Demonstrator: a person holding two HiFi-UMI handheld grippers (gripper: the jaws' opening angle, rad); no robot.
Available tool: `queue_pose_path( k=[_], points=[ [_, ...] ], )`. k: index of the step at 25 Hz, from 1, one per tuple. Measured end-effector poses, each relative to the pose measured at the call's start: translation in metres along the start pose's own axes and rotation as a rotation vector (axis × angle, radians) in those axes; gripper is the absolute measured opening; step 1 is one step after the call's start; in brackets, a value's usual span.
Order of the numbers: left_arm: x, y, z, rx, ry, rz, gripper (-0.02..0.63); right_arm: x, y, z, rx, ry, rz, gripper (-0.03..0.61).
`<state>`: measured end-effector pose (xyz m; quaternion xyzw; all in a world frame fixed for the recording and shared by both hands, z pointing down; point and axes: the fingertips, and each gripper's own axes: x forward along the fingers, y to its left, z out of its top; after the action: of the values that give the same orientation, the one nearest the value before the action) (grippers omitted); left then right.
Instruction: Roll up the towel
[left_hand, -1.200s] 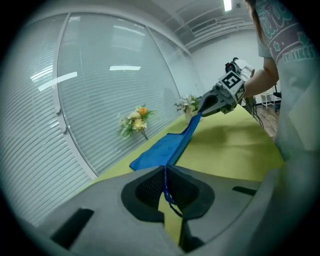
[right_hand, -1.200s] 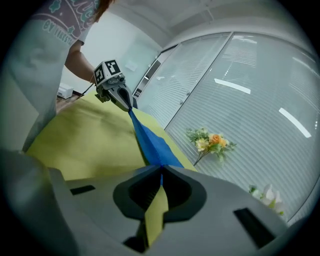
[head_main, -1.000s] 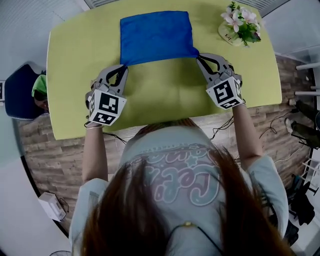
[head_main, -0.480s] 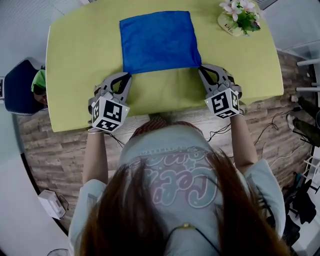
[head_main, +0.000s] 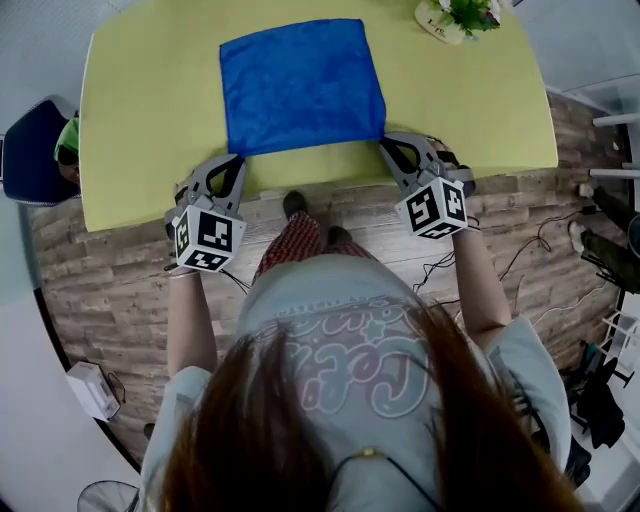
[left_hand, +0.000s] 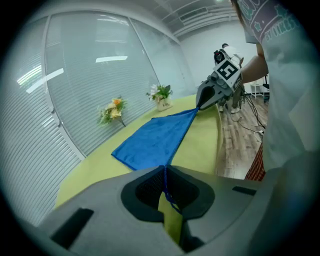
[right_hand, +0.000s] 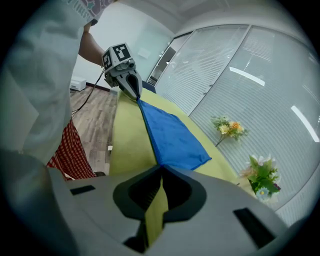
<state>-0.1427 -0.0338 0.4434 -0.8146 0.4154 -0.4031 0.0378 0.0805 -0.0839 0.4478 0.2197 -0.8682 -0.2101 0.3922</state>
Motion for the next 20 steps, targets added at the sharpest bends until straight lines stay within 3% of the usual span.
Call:
queue_pose_path(
  k=[6, 14, 20],
  points=[
    [-0.012, -0.016, -0.003, -0.019, 0.004, 0.019, 0.020, -0.013, 0.013, 0.002, 0.004, -0.012, 0.015, 0.017],
    [-0.014, -0.017, -0.003, -0.031, 0.009, 0.026, 0.020, -0.014, 0.010, 0.004, 0.128, -0.029, 0.036, 0.018],
    [-0.011, -0.013, -0.003, -0.010, 0.025, 0.005, 0.020, -0.012, 0.010, 0.004, 0.139, -0.008, 0.083, 0.020]
  ],
)
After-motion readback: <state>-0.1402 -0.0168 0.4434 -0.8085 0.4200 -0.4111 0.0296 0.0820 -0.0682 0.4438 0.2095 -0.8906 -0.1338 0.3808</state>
